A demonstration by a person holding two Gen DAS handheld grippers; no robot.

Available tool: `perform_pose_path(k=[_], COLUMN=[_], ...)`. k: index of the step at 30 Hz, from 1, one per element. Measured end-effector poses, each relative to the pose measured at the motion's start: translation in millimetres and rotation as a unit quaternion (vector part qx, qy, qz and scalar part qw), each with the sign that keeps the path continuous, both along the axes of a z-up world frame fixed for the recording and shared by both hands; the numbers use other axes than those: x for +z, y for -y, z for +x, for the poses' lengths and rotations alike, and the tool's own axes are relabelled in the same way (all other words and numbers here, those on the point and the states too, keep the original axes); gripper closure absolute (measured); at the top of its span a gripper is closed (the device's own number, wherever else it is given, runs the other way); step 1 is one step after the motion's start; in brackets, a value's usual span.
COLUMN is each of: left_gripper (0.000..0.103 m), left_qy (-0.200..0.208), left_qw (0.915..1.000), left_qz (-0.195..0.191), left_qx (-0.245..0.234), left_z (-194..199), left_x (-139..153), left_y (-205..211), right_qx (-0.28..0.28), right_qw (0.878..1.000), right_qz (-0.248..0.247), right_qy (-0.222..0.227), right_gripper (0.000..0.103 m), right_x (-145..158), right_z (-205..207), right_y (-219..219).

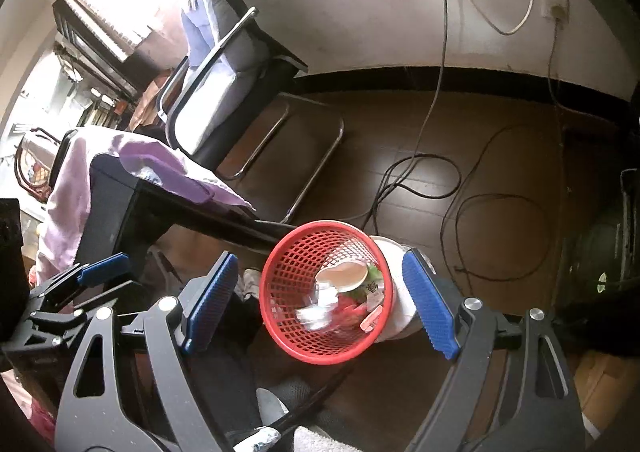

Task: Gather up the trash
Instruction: 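Open both tools to drop the snack bag and medicine box into the wastebasket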

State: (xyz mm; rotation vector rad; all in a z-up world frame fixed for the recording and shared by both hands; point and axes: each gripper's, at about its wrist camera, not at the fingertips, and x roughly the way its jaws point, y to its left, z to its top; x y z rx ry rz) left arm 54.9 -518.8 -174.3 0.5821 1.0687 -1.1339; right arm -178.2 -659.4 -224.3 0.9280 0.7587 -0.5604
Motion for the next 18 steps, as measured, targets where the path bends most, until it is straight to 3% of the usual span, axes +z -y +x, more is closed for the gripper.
perform_pose_path(k=[7, 18], left_gripper=[0.02, 0.016], left_qy=[0.011, 0.033], left_qw=[0.9998, 0.9955], left_qz=[-0.014, -0.074], left_qx=[0.013, 0.048], left_z=[4, 12], left_x=[16, 70], left_y=[-14, -60], right_qx=[0.01, 0.048], right_qw=[1.0, 0.996], right_qz=[-0.01, -0.071], right_qy=[0.002, 0.016], right_gripper=[0.022, 0.022], right_x=[9, 66], right_z=[2, 17], right_y=[-8, -43])
